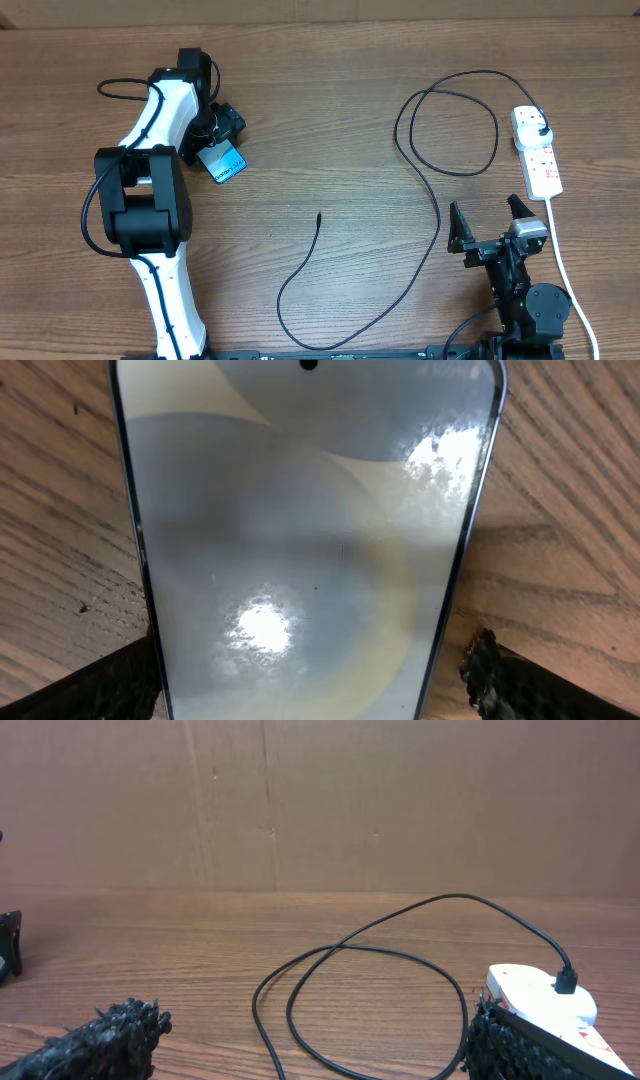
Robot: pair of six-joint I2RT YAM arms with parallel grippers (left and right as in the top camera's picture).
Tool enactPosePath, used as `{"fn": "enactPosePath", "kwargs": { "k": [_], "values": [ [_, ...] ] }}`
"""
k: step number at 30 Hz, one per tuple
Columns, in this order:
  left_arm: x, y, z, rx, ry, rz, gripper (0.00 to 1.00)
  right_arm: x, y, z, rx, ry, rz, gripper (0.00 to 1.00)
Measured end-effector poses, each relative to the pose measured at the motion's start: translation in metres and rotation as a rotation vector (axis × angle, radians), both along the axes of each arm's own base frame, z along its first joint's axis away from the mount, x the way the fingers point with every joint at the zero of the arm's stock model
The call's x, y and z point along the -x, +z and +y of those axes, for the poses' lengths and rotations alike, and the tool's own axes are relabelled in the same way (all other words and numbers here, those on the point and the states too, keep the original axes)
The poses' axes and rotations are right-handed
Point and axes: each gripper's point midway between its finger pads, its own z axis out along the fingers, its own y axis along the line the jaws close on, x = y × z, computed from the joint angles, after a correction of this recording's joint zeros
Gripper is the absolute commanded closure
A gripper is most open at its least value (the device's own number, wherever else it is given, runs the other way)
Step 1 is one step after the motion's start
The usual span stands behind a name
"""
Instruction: Plug charger to phone and switch on socket
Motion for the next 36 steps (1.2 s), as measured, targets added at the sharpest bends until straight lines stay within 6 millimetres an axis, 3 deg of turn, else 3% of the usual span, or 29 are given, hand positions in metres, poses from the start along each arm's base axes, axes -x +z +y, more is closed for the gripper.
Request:
{"fn": "enactPosePath", "kwargs": {
  "k": [11,20,36],
  "values": [
    [0.020,-0.001,-0.003,0.028,0.004,0.082,0.00,0.000,0.000,0.000,0.000,0.000,0.000,0.00],
    [0.031,-0.001,0.005,0.072,0.051,0.126,0.00,0.000,0.000,0.000,0.000,0.000,0.000,0.00],
    [0.016,-0.001,0.012,0.065,0.068,0.058,0.00,0.000,0.000,0.000,-0.001,0.000,0.000,0.00]
  ]
}}
